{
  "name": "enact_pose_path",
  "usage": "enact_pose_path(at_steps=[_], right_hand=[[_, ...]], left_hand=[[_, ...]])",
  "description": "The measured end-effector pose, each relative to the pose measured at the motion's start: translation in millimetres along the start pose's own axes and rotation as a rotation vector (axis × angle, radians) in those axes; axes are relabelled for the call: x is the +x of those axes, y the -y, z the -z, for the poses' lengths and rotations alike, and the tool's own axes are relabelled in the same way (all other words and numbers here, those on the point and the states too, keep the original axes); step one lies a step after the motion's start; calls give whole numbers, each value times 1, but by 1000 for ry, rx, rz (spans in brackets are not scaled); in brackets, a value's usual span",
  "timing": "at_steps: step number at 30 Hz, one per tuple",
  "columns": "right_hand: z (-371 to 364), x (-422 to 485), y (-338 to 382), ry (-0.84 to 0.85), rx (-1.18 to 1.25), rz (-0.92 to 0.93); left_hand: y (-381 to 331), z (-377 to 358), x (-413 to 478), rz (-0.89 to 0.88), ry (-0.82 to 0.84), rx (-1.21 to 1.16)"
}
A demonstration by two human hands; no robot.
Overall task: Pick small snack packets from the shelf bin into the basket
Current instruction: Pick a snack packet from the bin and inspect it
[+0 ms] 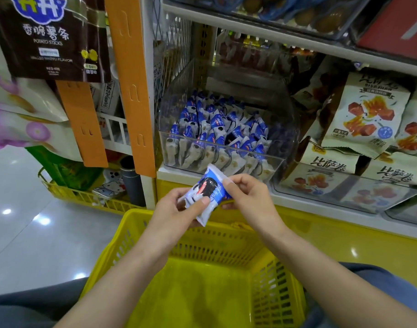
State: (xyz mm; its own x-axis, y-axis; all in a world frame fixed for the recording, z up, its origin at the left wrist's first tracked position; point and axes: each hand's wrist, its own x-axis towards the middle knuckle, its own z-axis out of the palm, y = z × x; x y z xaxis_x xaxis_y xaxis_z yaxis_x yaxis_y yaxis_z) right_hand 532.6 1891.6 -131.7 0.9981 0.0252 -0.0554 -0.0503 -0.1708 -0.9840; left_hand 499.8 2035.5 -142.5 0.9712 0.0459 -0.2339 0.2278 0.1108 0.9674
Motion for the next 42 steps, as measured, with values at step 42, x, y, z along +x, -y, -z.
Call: enact_pose_path(at_steps=[42], right_hand=[[-8,-14,-5,117,-610,493]], left_hand=[[-2,7,8,-247,-75,257]])
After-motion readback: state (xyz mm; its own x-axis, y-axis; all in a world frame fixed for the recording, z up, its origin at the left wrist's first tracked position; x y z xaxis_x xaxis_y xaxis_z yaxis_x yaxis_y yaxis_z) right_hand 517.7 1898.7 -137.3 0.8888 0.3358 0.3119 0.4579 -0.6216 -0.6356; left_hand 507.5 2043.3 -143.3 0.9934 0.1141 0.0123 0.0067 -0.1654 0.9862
